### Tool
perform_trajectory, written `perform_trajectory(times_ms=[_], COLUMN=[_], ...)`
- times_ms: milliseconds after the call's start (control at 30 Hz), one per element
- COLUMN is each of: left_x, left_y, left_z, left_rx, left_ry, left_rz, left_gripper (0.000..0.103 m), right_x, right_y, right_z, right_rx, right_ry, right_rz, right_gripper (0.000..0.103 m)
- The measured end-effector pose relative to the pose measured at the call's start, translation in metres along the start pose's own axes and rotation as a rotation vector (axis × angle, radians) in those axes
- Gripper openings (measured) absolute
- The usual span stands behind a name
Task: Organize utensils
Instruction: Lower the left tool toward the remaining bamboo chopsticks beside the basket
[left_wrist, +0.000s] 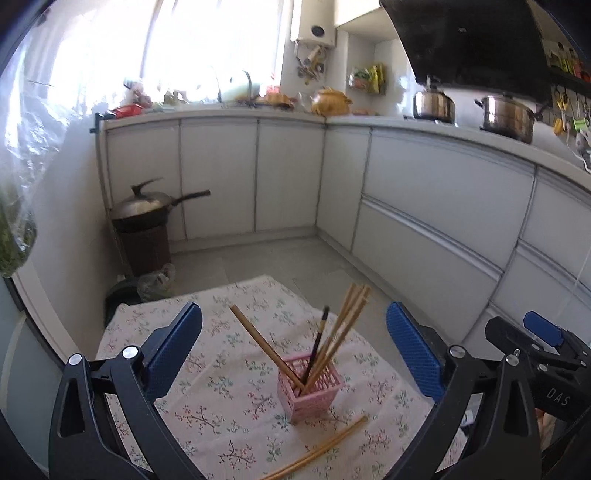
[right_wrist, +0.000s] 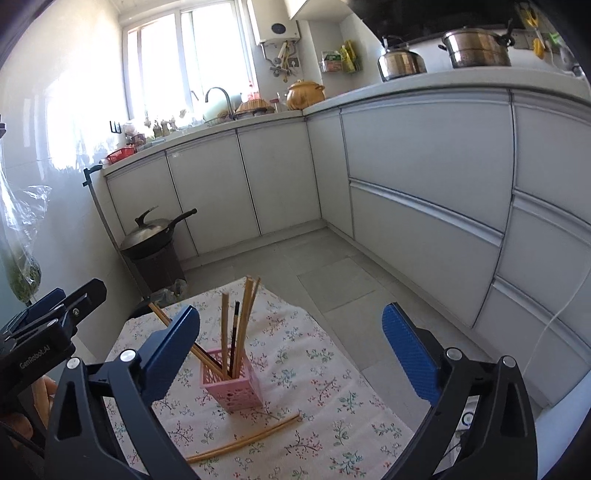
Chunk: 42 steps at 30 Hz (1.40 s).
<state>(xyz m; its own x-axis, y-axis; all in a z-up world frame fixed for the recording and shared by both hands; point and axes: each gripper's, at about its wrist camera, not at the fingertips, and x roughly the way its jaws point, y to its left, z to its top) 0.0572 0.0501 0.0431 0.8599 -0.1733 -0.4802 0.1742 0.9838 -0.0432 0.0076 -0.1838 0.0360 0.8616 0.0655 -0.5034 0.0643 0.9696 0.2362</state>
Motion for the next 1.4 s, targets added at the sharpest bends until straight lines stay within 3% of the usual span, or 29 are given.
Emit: perform_trajectory(times_ms=[233, 367, 433, 567, 633, 833, 1067, 1167, 1267, 1400], left_x=[0.085, 0.129, 0.144, 0.166, 0.177, 0.206, 0.225, 0.223, 0.212, 0.194], left_y=[-0.028, -0.043, -0.051, -0.069, -0.082, -0.1, -0.094, -0.092, -0.088, -0.083], left_z=[-0.062, -0.098, -0.108, -0.12, -0.127, -0.146, -0.157, -0.159, -0.159, -0.155], left_rx=[0.127, 0.109, 0.096, 0.119, 0.16, 0.257, 0.279, 0.269, 0.245, 0.25], left_ry=[0.431, 0.626, 0.674, 0.732, 0.756, 0.801, 0.82, 0.827, 0.824, 0.806], left_rz=[-0.167, -0.245, -0.284, -0.308, -0.292, -0.215, -0.185, -0.214, -0.256, -0.269], left_gripper=[0.096, 0.094, 0.091, 0.075, 0.061, 0.035, 0.021, 0.015, 0.001, 0.0], right_x=[0.033, 0.034, 0.034, 0.037, 0.038, 0.035, 0.039, 0.04, 0.046, 0.059], right_y=[-0.064, -0.086, -0.091, -0.106, -0.114, -0.124, -0.119, -0.118, -0.119, -0.117], right_z=[-0.04, -0.042, -0.043, -0.046, -0.047, -0.044, -0.046, -0.047, -0.051, -0.062], right_rx=[0.219, 0.293, 0.292, 0.312, 0.339, 0.373, 0.347, 0.327, 0.326, 0.332], right_ry=[0.287, 0.308, 0.309, 0.346, 0.364, 0.367, 0.394, 0.391, 0.409, 0.468], right_rz=[0.015, 0.016, 0.004, 0.0, 0.006, 0.017, 0.023, -0.002, -0.019, -0.029], right_gripper=[0.096, 0.096, 0.096, 0.096, 0.096, 0.096, 0.096, 0.096, 0.096, 0.096])
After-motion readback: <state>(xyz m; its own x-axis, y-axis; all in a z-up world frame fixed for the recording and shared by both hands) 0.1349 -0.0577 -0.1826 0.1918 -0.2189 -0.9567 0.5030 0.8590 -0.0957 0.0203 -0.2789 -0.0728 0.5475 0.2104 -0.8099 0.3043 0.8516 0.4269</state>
